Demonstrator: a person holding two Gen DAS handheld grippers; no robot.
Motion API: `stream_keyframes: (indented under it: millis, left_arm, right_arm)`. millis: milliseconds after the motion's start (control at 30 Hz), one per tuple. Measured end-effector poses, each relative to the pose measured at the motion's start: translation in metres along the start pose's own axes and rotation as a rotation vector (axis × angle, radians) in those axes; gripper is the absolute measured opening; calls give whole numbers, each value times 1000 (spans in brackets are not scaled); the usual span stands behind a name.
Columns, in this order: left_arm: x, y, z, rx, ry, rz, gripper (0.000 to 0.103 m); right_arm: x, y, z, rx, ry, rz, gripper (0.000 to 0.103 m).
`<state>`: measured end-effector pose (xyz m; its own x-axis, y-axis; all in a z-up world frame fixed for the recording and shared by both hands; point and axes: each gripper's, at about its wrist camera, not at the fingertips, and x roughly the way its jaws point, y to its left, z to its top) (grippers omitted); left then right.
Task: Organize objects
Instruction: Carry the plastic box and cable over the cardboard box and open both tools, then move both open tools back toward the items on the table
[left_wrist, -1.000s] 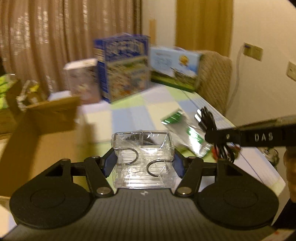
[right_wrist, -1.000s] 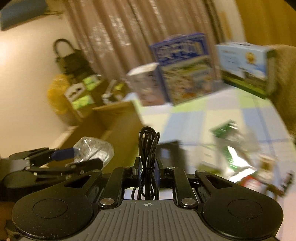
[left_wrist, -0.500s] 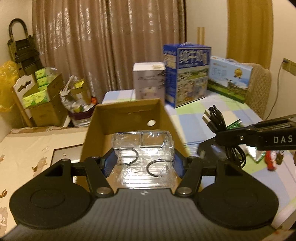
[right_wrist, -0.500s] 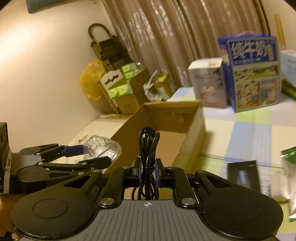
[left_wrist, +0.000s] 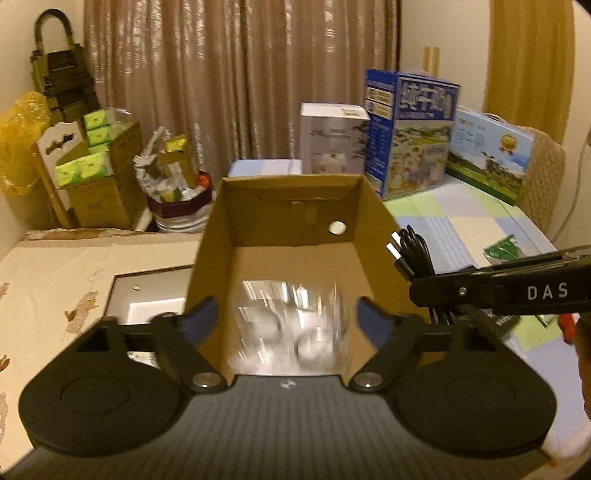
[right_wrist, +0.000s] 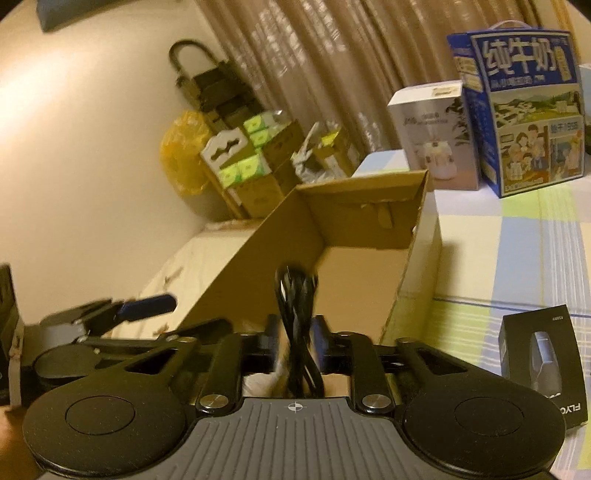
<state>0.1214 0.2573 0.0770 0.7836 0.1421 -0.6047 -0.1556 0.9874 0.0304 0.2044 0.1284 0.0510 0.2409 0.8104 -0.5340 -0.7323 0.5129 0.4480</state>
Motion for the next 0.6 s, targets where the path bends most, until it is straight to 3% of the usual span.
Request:
stream_keyframes:
  millis: [33,67,600]
  left_arm:
    - [0,2,0,-4,-5,2,82]
    - [-2,4,0,-12,-9,3,82]
    - [-18,2,-15,-53,-6,-6,82]
  right_arm:
    - [-2,0,1,2,-13,-1,45]
    - [-4,-1,1,4,-29,1,52]
    - [-35,-1,-2,-37,-90,-43,52]
